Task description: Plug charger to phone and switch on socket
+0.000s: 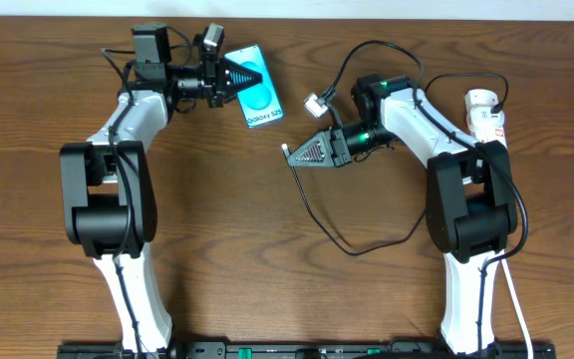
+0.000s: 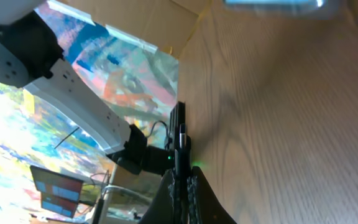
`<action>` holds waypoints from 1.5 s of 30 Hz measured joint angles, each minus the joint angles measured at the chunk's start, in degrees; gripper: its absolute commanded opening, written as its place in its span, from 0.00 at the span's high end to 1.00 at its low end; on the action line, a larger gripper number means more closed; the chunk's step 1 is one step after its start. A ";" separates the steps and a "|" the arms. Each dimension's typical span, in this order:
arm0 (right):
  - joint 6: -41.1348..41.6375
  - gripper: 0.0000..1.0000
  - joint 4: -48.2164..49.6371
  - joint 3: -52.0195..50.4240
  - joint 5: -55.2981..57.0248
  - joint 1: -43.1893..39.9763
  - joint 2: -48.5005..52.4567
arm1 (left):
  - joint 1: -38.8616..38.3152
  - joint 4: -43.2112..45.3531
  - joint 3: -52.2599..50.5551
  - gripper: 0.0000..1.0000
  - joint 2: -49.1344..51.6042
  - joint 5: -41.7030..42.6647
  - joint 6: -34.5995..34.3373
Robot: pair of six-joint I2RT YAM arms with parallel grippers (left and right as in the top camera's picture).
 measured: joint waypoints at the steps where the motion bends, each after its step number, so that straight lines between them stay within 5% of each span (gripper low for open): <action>1: -0.02 0.99 0.39 0.00 -0.46 0.02 0.00 | -0.31 0.04 0.00 0.93 0.00 0.00 0.00; 24: 11.78 0.99 13.09 0.00 -3.30 -0.22 0.00 | -1.33 7.67 0.00 0.93 0.00 0.63 -0.70; 34: 16.87 0.99 17.77 0.00 -3.15 -0.20 0.00 | -1.33 18.16 0.00 0.93 0.00 0.79 -9.88; 45: 25.77 0.99 27.45 0.00 -1.62 -0.17 0.00 | -1.33 18.62 0.00 0.93 0.00 0.81 -13.27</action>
